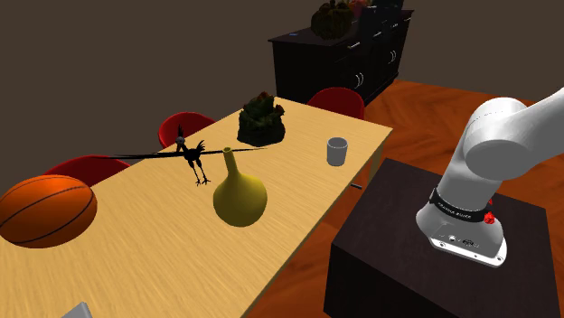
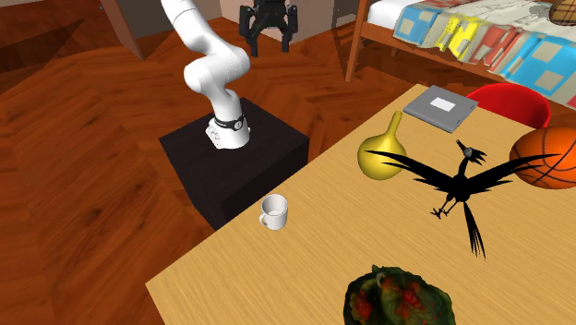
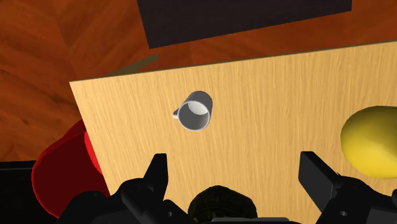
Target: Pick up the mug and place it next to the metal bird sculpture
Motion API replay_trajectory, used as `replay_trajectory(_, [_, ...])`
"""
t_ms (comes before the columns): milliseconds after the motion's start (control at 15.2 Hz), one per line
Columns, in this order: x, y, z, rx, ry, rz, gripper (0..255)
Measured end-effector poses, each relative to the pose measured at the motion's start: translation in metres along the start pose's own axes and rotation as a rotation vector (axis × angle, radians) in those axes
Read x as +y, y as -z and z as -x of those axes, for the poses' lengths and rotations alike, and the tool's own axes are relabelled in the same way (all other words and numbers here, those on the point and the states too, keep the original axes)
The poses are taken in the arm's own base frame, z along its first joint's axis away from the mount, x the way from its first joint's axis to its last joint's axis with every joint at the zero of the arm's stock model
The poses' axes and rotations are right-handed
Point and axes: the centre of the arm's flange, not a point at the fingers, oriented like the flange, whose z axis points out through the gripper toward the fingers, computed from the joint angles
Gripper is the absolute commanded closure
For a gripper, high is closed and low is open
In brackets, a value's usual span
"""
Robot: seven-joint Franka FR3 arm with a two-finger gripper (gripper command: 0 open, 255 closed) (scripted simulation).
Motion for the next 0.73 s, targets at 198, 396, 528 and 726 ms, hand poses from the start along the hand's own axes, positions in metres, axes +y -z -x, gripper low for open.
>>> replay_trajectory(198, [0.002, -0.016, -0.002, 0.002, 0.002, -0.002, 0])
replay_trajectory(396, [0.004, -0.053, -0.006, 0.008, 0.005, -0.008, 0])
replay_trajectory(528, [0.006, -0.078, -0.012, 0.013, 0.007, -0.012, 0])
replay_trajectory(726, [0.011, -0.118, -0.017, 0.020, 0.011, -0.018, 0])
